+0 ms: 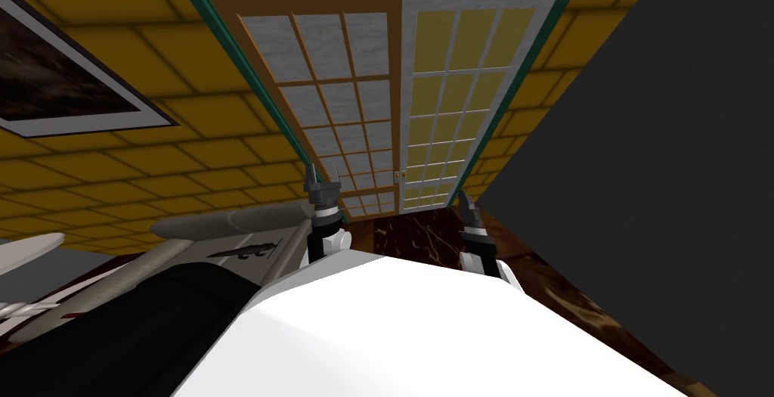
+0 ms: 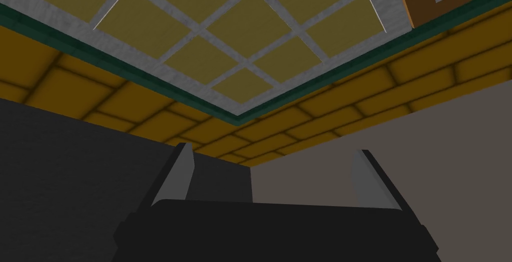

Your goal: Pull the door open

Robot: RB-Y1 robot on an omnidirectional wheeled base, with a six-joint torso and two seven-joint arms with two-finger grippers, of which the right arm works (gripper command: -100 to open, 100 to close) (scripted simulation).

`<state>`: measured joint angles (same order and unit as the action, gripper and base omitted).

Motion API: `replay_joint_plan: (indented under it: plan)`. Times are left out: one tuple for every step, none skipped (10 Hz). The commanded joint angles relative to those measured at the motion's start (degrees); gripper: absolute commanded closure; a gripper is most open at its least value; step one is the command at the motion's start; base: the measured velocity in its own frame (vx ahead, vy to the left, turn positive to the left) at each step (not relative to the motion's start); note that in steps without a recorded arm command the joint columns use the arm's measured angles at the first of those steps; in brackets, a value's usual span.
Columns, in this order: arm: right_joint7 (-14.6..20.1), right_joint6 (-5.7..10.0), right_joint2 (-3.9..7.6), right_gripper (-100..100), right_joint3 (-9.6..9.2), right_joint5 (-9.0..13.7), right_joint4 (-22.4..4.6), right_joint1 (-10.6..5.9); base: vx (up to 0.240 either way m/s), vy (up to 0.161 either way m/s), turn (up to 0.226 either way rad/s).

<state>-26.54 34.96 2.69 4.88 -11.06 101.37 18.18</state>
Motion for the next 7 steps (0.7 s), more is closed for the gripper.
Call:
replay_joint_plan:
  plan:
    - [-2.9, 0.47, 0.06, -100, 0.68, -1.1, -2.9, -1.13, 0.121, 0.048, 0.067]
    - [-4.5, 0.94, 0.09, -100, 1.09, -1.8, -5.0, -1.6, 0.127, 0.044, 0.075]
    - [-6.1, 1.4, 0.13, -100, 1.5, -2.4, -6.9, -2.08, 0.109, 0.056, 0.088]
    - [-7.8, 1.87, 0.13, -100, 1.91, -3.1, -8.8, -2.55, 0.098, 0.046, 0.099]
    - [-9.4, 2.34, 0.1, -100, 2.32, -3.7, -10.7, -3.03, 0.118, 0.04, 0.076]
    - [-11.0, 2.81, 0.06, -100, 2.72, -4.4, -12.5, -3.51, 0.118, 0.041, 0.098]
    - [-12.6, 3.28, 0.03, -100, 3.13, -5.0, -13.9, -3.99, 0.104, 0.041, 0.077]
